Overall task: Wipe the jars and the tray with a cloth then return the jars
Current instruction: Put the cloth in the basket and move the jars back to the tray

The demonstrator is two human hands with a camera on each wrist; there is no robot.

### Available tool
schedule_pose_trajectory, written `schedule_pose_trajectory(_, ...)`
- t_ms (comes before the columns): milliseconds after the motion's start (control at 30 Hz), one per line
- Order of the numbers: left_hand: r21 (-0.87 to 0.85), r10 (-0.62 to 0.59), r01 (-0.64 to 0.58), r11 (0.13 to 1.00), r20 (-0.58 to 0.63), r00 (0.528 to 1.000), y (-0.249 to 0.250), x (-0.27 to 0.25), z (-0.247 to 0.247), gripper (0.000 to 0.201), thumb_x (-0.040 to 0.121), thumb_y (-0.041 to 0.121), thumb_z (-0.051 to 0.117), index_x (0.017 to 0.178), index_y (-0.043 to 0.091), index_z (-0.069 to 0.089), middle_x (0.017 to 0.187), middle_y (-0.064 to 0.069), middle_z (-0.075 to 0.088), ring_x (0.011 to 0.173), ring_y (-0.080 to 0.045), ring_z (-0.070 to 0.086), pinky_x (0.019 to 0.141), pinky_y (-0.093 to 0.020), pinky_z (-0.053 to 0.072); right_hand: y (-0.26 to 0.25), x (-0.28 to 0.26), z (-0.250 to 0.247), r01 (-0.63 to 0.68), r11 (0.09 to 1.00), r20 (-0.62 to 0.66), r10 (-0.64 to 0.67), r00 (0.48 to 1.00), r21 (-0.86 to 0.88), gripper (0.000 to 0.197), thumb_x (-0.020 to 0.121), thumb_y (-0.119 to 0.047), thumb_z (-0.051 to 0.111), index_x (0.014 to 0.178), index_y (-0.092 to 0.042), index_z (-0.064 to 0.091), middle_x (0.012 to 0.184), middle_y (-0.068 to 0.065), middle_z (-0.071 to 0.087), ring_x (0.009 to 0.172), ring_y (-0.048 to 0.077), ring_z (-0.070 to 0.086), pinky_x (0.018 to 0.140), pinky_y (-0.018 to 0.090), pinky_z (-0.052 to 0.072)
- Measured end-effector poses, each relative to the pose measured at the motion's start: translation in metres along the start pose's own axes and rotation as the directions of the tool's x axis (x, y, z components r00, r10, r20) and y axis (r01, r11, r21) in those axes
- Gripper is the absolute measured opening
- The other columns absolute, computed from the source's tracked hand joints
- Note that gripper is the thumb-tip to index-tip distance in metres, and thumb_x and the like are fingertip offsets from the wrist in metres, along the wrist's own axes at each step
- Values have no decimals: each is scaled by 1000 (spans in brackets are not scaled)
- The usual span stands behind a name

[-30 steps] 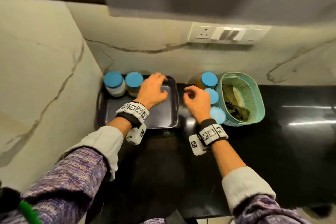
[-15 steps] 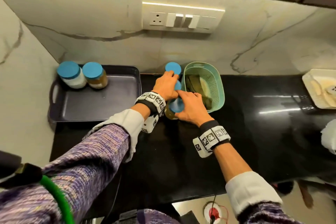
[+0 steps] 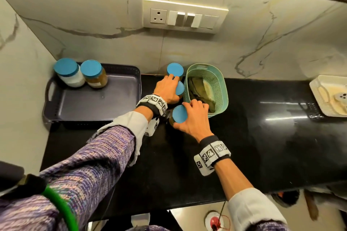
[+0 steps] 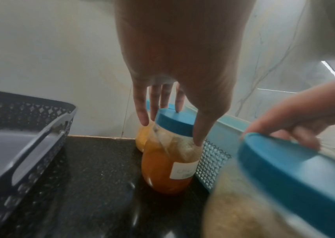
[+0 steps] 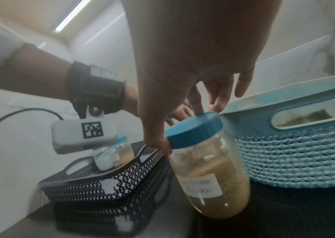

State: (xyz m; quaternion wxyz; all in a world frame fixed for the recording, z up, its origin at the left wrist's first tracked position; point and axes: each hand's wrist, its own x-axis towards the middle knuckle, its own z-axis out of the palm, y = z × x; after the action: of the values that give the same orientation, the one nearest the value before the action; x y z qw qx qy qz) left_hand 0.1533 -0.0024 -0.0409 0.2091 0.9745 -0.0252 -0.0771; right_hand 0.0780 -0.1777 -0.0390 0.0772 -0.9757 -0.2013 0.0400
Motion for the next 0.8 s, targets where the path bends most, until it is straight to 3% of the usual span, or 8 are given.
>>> schedule_pose_trajectory(167,-77,16,-24,997,-107,994,-10,-14,-1,75,70,44,83,132,10,55,123,-15,57,111,-37,57,85,-48,55,11,-14,-23,-149,982,-42,155,987,118,87,56,-71,76,124,-17,68,107,4,56,100,28,54,83,42,41)
schedule_pose_trajectory(233,-141,-2,-20,990,-150,989,-20,-29,-13,87,64,52,81,138,13,56,123,-12,55,112,-34,55,89,-46,53,10,-9,-37,-180,963,-29,189,982,199,87,59,-67,82,129,-18,66,112,4,56,107,26,54,87,41,47)
schedule_pose_trajectory(300,-216,-35,2,976,-148,988,-36,-45,-35,98,60,59,76,144,13,55,122,-11,53,114,-31,55,94,-46,51,-1,2,-53,-169,951,-34,183,982,258,90,58,-70,79,131,-19,65,114,2,55,109,24,55,88,39,48)
schedule_pose_trajectory(400,-223,-49,27,974,-94,994,-74,-72,-79,98,58,57,85,141,13,59,123,-11,52,116,-33,57,99,-48,49,-34,29,-73,-93,953,-67,117,991,290,94,55,-76,70,131,-20,66,110,0,54,105,22,57,88,39,51)
schedule_pose_trajectory(500,-101,-104,99,990,-41,994,-121,-103,-124,83,65,38,94,138,15,61,124,-12,53,118,-33,56,97,-45,49,-87,65,-81,0,951,-23,8,1000,309,89,60,-64,85,134,-17,66,112,4,57,108,25,59,96,40,49)
schedule_pose_trajectory(633,66,-216,218,974,-32,976,-181,-139,-157,71,70,27,90,135,15,63,126,-14,55,119,-36,57,91,-44,48,-172,106,-63,113,944,58,-138,989,311,82,65,-55,92,133,-16,67,107,3,53,107,27,60,96,36,46)
schedule_pose_trajectory(800,282,-355,347,894,-25,935,-239,-162,-156,55,82,29,80,132,11,66,129,-18,59,118,-41,62,94,-46,52,-273,132,-9,208,944,159,-253,954,257,70,70,-51,89,123,-11,69,118,14,64,110,32,62,91,39,49)
